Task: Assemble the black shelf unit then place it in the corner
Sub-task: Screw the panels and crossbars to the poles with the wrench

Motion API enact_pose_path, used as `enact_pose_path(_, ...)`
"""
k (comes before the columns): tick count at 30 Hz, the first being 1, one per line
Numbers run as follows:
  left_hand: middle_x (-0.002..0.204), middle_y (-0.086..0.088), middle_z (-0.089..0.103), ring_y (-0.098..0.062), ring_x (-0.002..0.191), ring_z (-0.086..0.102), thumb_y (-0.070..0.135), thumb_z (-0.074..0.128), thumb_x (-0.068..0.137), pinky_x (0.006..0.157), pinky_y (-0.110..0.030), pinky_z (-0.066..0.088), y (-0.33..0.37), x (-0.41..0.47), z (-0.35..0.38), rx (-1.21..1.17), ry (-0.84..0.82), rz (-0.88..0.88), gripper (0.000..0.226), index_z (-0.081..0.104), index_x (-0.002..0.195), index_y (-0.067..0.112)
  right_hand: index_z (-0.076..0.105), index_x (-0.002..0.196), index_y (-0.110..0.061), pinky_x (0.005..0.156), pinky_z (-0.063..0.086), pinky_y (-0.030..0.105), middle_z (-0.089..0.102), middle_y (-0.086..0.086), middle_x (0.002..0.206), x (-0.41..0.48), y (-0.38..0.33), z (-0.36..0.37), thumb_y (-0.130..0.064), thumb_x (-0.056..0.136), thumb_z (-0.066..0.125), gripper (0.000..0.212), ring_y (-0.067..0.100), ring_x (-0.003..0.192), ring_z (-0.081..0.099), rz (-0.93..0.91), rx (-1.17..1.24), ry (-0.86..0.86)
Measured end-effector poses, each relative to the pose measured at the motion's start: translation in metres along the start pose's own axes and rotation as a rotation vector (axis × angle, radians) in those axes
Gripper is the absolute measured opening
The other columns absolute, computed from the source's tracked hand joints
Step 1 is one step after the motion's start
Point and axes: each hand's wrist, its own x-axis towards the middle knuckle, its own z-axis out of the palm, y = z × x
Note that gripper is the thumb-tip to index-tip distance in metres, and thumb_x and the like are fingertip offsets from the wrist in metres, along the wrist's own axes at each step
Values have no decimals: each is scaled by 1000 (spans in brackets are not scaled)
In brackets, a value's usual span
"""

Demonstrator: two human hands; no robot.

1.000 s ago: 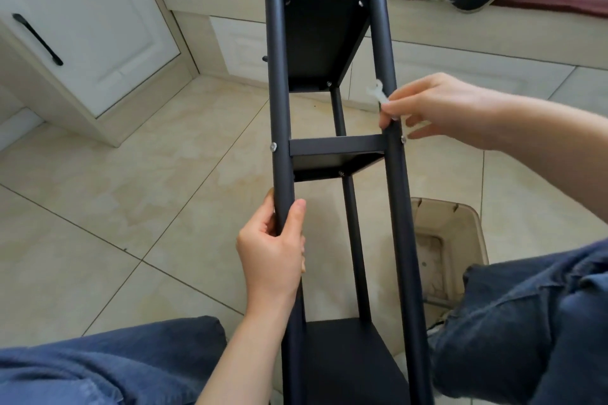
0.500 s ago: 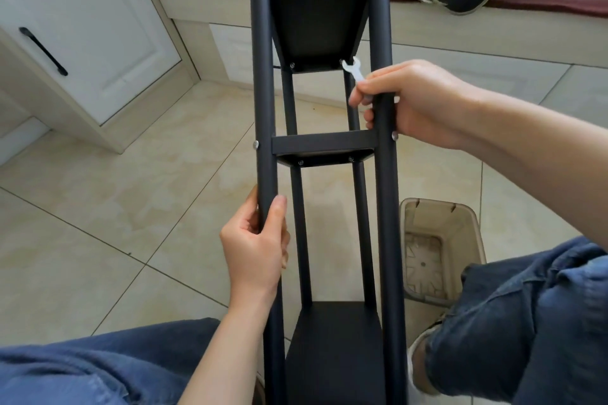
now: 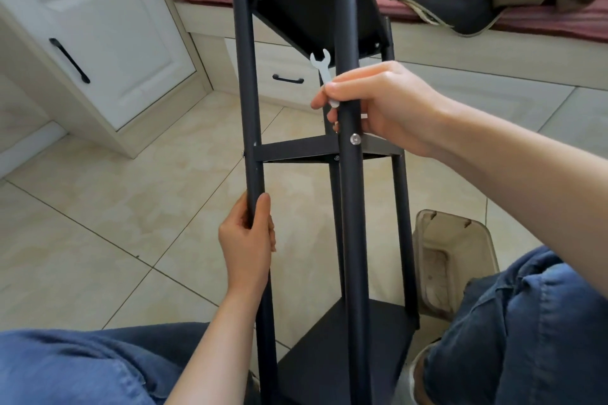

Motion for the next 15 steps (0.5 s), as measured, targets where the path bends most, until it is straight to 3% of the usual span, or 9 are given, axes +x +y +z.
enact_pose_path(3, 71, 6, 57, -14, 65, 55, 34, 53, 104, 58, -17, 44, -2, 11, -3, 176, 26, 9, 26, 68, 108, 12, 79, 88, -7, 87, 57, 35, 67, 4, 83, 3, 3, 8, -14, 94, 63, 18, 18, 79, 62, 6, 7, 28)
enact_pose_path(5, 85, 7, 55, -25, 86, 57, 35, 51, 104, 66, -12, 41, -1, 18, -6, 324, 12, -13, 32, 64, 124, 14, 80, 87, -9, 87, 58, 37, 67, 9, 88, 6, 5, 13, -16, 93, 65, 17, 18, 79, 62, 11, -9, 61)
enact_pose_path(7, 114, -1, 52, -29, 114, 48, 33, 50, 105, 88, -21, 38, 4, 20, -6, 510, -13, 3, 45, 49, 147, 19, 80, 85, -11, 86, 58, 36, 68, 8, 87, 9, 5, 17, -16, 93, 66, 17, 17, 78, 61, 2, -17, 87)
enact_pose_path(9, 139, -5, 40, -24, 131, 31, 34, 52, 104, 101, -28, 30, 14, 12, -2, 659, 18, 85, 57, 34, 157, 20, 81, 83, -13, 85, 58, 33, 68, 3, 78, 13, 4, 18, -16, 92, 66, 17, 16, 76, 60, -6, -14, 115)
enact_pose_path(12, 143, 1, 38, -8, 132, 24, 40, 50, 103, 107, -19, 24, 30, -8, 11, 577, -23, 237, 53, 42, 152, 22, 81, 81, -15, 82, 57, 31, 67, 1, 74, 19, 4, 21, -16, 91, 67, 17, 15, 75, 59, -17, -42, 143)
enact_pose_path(15, 137, 18, 42, 14, 127, 30, 59, 43, 99, 100, -4, 26, 42, -27, 26, 316, -253, 126, 57, 42, 150, 35, 81, 85, -13, 80, 57, 31, 68, 6, 83, 22, 5, 28, -16, 91, 66, 16, 14, 76, 58, -29, -86, 146)
